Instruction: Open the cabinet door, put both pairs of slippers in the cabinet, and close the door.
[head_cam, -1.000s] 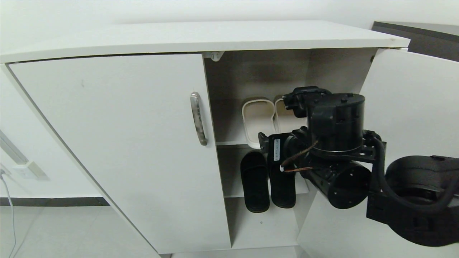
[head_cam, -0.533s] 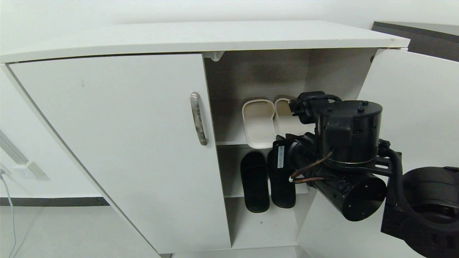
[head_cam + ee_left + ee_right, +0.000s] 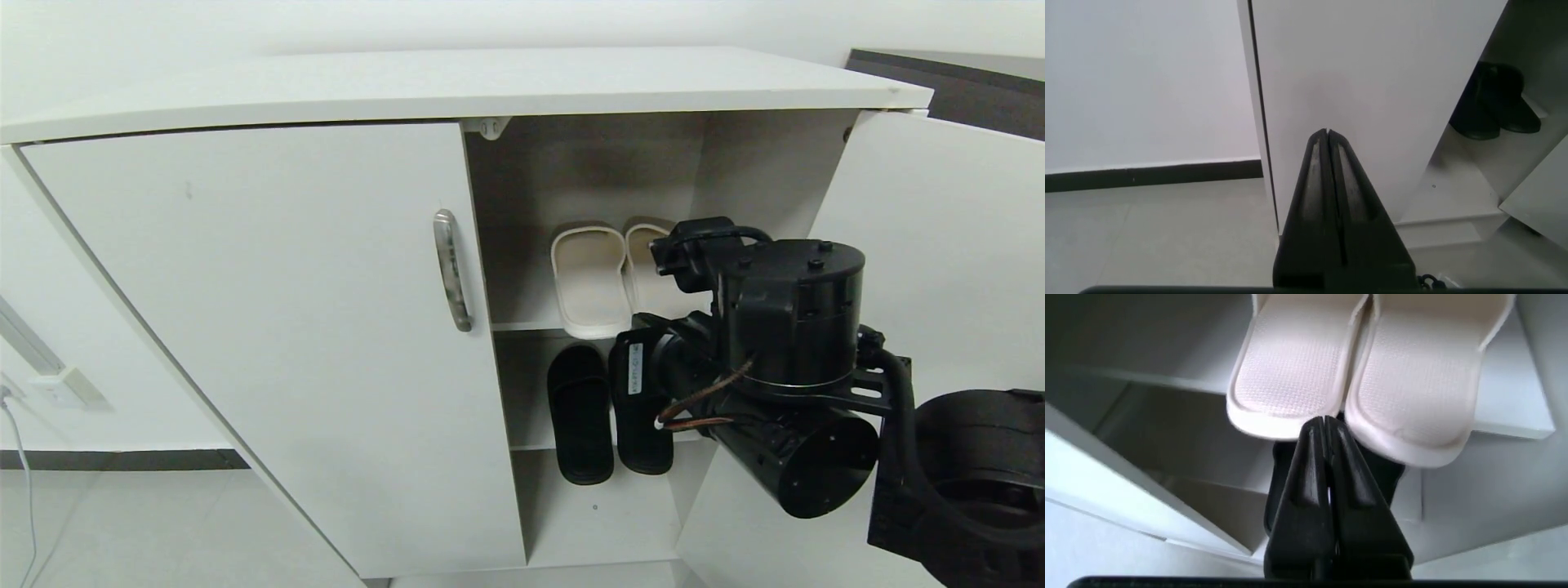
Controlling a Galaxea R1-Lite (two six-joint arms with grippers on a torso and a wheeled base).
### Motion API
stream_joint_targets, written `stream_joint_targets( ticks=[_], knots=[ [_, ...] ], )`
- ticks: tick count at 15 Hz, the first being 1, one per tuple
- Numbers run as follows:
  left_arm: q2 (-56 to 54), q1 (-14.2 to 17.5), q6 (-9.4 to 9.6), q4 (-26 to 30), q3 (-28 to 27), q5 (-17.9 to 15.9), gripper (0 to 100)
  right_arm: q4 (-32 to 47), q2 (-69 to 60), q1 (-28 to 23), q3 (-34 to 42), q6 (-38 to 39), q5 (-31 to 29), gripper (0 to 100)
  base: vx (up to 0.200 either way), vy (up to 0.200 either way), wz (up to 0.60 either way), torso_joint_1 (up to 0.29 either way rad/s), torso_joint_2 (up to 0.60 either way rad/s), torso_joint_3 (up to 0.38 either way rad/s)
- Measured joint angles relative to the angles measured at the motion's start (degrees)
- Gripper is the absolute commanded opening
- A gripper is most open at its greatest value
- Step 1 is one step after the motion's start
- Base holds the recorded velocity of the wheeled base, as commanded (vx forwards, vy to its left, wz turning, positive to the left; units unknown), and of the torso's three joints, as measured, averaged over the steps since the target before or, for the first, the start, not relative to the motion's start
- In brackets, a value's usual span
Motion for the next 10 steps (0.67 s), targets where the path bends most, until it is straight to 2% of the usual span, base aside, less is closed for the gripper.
stream_joint_targets(
  ticks=[2,10],
  knots=[
    [0.0,0.0,-0.04,0.0,0.0,0.0,0,0.0,0.1,0.0,0.1,0.0,0.0,0,0.0,0.0,0.0,0.0,0.0,0.0],
    [0.0,0.0,-0.06,0.0,0.0,0.0,0,0.0,0.5,0.0,0.4,-0.1,-0.1,0,-0.2,0.0,0.0,0.002,0.0,0.001]
  ],
)
